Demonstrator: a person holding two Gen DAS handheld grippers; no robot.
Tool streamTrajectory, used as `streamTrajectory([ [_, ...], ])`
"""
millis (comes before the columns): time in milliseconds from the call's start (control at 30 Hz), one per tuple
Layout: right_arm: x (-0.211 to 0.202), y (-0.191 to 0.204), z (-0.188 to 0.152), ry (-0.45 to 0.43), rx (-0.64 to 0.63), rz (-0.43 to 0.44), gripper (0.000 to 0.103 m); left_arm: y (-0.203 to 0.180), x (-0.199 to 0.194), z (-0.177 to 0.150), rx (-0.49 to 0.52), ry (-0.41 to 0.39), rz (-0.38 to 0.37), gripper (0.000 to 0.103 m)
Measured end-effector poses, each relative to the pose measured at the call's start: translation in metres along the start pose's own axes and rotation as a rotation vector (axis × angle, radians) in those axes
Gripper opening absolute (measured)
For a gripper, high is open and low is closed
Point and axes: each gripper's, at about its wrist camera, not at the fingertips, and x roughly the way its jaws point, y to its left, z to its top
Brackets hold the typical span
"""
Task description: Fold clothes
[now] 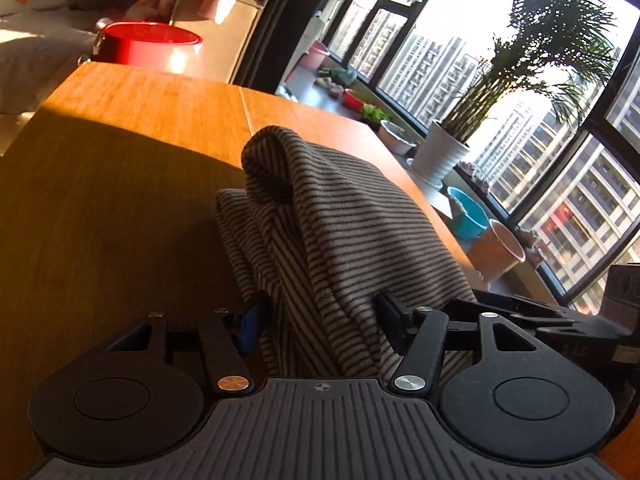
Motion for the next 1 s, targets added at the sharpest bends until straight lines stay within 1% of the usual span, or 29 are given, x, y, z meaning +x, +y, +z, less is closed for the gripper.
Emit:
streamTrajectory([
  [33, 0.009, 0.000, -0.001, 0.016, -0.007, 0.011, 0.080, 0.001, 0.001, -0.001, 0.002, -0.002, 0.001, 0.063],
  [100, 0.020, 0.006, 0.003, 0.019, -0.018, 0.047, 0.065, 0.004, 0.003, -0.002, 0.000, -0.010, 0.003, 0.063],
  [133, 0.026, 0.010, 0.006, 0.019, -0.025, 0.056, 0.064, 0.006, 0.004, 0.000, -0.005, -0.017, 0.010, 0.063],
  [233, 0.045, 0.017, 0.015, 0.012, -0.064, 0.054, 0.064, 0.020, 0.009, 0.009, -0.038, -0.036, 0.024, 0.063],
  [367, 0.074, 0.017, 0.034, 0.006, -0.079, 0.066, 0.064, 0.046, 0.021, 0.031, -0.098, -0.059, 0.038, 0.065],
  [533, 0.112, 0.017, 0.060, -0.016, -0.103, 0.059, 0.064, 0.070, 0.036, 0.061, -0.115, -0.124, 0.102, 0.067],
  [567, 0.119, 0.017, 0.065, -0.021, -0.108, 0.058, 0.066, 0.075, 0.039, 0.066, -0.126, -0.132, 0.110, 0.067],
  [600, 0.127, 0.016, 0.070, -0.025, -0.112, 0.056, 0.068, 0.078, 0.042, 0.070, -0.136, -0.137, 0.114, 0.067],
  [633, 0.134, 0.016, 0.076, -0.029, -0.117, 0.055, 0.069, 0.081, 0.044, 0.074, -0.144, -0.141, 0.118, 0.067],
  [800, 0.171, 0.016, 0.101, -0.052, -0.141, 0.048, 0.069, 0.086, 0.061, 0.094, -0.127, -0.155, 0.137, 0.067],
  [1000, 0.176, 0.014, 0.107, -0.069, -0.144, 0.012, 0.069, 0.091, 0.075, 0.106, -0.124, -0.161, 0.129, 0.068],
])
